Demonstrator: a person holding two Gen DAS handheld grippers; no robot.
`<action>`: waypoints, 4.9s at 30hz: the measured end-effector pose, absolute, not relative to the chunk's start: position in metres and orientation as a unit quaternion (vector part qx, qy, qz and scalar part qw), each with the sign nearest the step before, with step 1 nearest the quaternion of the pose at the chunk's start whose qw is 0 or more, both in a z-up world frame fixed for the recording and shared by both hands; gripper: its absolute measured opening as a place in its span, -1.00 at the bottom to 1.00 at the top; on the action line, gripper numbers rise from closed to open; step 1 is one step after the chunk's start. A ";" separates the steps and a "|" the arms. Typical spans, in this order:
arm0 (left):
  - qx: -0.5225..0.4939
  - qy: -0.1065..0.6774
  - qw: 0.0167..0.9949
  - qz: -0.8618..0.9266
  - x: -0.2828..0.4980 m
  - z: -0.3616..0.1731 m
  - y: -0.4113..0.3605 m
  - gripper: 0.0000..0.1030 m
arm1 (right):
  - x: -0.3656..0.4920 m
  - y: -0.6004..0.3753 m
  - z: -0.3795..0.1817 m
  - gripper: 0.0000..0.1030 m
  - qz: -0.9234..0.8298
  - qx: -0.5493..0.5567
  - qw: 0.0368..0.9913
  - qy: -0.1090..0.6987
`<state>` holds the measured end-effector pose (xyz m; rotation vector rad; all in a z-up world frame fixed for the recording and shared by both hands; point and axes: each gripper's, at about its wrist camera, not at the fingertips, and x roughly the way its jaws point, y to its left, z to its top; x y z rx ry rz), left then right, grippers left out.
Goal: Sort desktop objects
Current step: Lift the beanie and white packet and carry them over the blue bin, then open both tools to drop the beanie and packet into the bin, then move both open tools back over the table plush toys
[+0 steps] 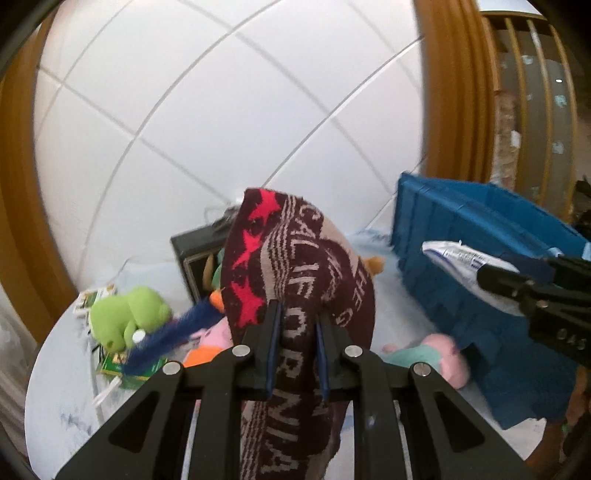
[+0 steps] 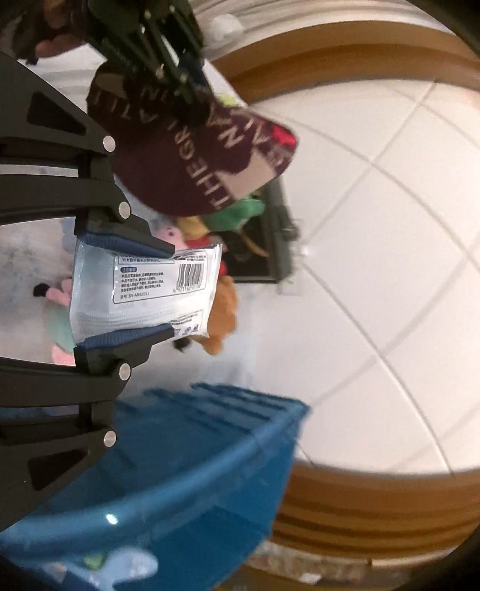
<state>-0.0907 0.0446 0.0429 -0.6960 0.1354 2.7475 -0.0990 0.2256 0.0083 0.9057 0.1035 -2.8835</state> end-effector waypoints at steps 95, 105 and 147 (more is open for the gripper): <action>-0.225 0.150 0.431 0.861 0.000 0.117 0.397 -0.66 | 0.079 0.529 0.066 0.99 -0.956 0.213 -0.197 -0.039; -0.192 0.129 0.383 0.894 0.000 0.121 0.364 0.57 | 0.058 0.532 0.061 1.00 -0.955 0.234 -0.177 -0.034; -0.480 0.086 0.167 0.857 -0.218 -0.131 0.014 0.57 | -0.134 0.252 -0.170 0.80 -0.866 0.481 -0.080 -0.111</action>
